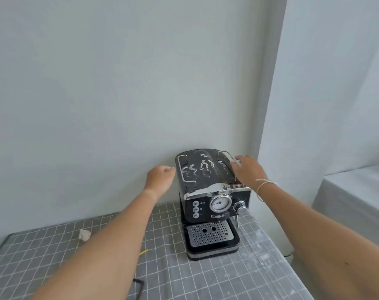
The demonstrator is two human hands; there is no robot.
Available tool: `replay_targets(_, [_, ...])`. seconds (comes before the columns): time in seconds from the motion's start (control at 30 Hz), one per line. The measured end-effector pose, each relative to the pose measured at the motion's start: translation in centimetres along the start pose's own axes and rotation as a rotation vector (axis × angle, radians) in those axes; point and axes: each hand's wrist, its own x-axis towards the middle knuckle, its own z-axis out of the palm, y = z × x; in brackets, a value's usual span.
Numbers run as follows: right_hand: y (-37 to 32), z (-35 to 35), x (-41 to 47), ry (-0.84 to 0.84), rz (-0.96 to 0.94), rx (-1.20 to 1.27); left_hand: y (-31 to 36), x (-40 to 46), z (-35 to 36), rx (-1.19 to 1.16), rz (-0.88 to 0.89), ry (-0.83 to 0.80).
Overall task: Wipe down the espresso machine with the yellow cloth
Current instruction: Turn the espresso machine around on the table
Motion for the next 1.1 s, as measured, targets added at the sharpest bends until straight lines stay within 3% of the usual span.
replay_targets(0.37, [2.2, 1.2, 4.1, -0.022, 0.249, 0.286, 1.0, 3.3, 2.9, -0.343, -0.275, -0.03])
replay_targets(0.7, [2.2, 1.4, 7.4, -0.253, 0.389, 0.646, 1.8, 4.1, 4.2, -0.36, -0.378, 0.074])
replay_targets(1.1, [2.1, 1.4, 8.9, -0.312, 0.382, 0.623, 0.9, 5.8, 5.3, -0.284, -0.417, 0.133])
